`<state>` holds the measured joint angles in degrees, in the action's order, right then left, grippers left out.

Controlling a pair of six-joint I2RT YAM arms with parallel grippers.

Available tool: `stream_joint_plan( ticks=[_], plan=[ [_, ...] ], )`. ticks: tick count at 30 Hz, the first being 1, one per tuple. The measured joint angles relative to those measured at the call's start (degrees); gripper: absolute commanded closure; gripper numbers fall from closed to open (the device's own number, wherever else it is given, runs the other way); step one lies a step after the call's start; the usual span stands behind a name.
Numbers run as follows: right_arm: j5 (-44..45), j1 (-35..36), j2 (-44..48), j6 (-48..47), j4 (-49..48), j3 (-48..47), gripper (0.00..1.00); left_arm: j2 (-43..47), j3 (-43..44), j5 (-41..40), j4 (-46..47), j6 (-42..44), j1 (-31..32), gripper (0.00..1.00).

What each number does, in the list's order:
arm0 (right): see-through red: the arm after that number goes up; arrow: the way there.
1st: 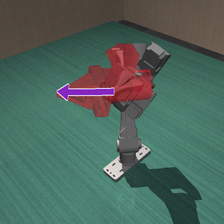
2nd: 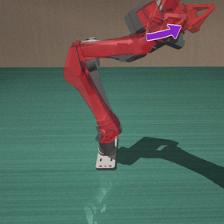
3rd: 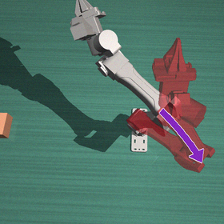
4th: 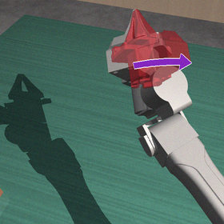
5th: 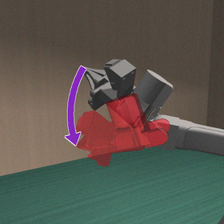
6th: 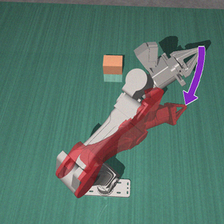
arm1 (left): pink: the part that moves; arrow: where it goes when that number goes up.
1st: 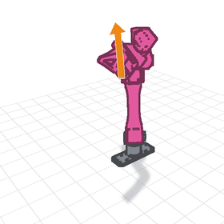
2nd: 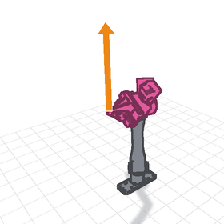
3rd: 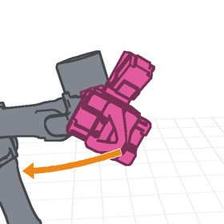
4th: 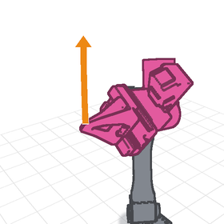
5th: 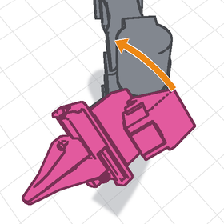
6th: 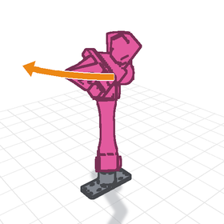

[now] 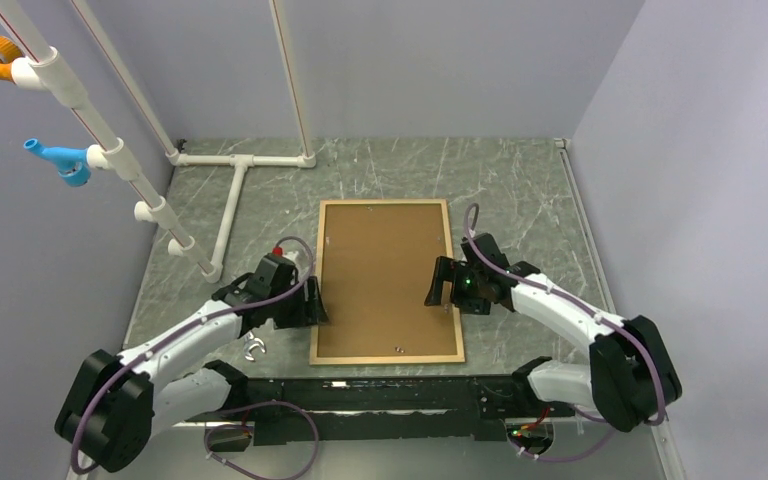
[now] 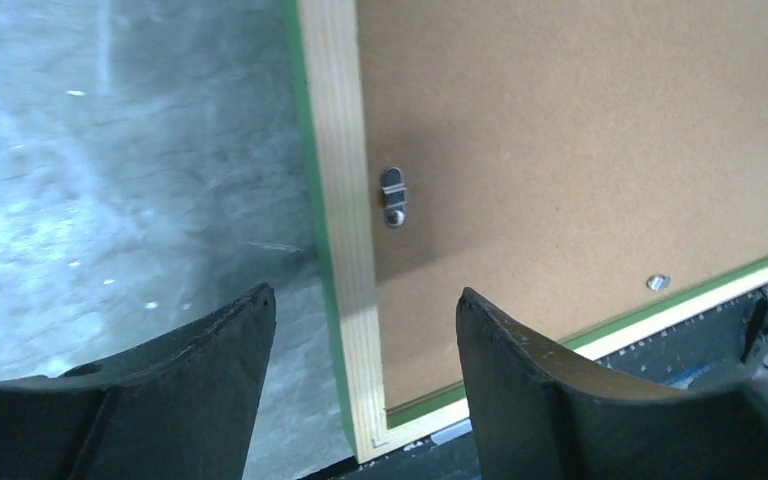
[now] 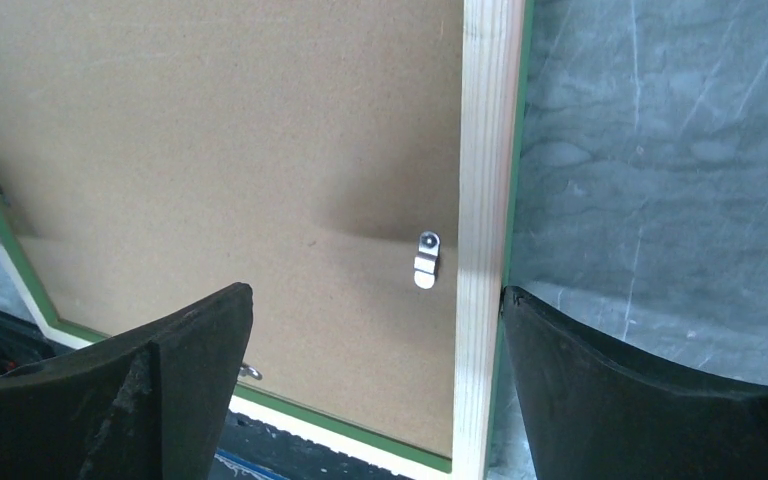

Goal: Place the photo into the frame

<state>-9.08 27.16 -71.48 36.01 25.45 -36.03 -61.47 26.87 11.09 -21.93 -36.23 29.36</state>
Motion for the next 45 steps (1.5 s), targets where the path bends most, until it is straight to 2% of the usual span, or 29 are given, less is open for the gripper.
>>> stream_joint_plan(
  ticks=[3, 6, 15, 27, 34, 36, 40, 42, 45],
  plan=[
    [0.20, 0.17, 3.43, 1.16, -0.66, 2.16, 0.04, 2.34, 0.00, -3.96, -1.97, -0.70, 0.15, 0.35],
    [0.72, 0.26, 6.40, 2.03, -0.81, 3.93, 0.04, 1.88, 0.02, -6.56, -2.95, -0.87, 0.15, 0.35],
    [1.27, 0.26, 7.17, 2.54, -2.27, 4.52, 0.04, -6.95, 5.99, -9.53, -3.76, 1.57, 0.68, 0.33],
    [-0.22, 0.26, 2.82, 1.75, -3.37, 4.44, 0.03, -18.91, 13.77, -10.01, -3.15, 4.85, 1.29, 0.43],
    [-0.52, 0.26, 2.16, 1.64, -3.69, 4.28, 0.03, -19.93, 14.27, -10.40, -1.86, 5.31, 3.32, 0.54],
    [-0.55, 0.26, 2.16, 1.64, -3.72, 4.28, 0.03, -19.91, 14.05, -10.51, -1.33, 5.11, 3.76, 0.50],
    [-0.61, 0.26, 2.12, 1.62, -3.69, 4.28, 0.03, -19.71, 13.68, -10.73, -0.96, 4.74, 4.00, 0.36],
    [-0.72, 0.26, 2.01, 1.53, -3.72, 4.26, 0.03, -19.47, 13.62, -10.80, -0.61, 4.26, 4.44, 0.35],
    [-1.07, 0.24, 1.38, 1.42, -3.80, 4.07, 0.03, -18.62, 12.98, -11.04, -0.55, 4.07, 5.31, 0.42]
  ],
)
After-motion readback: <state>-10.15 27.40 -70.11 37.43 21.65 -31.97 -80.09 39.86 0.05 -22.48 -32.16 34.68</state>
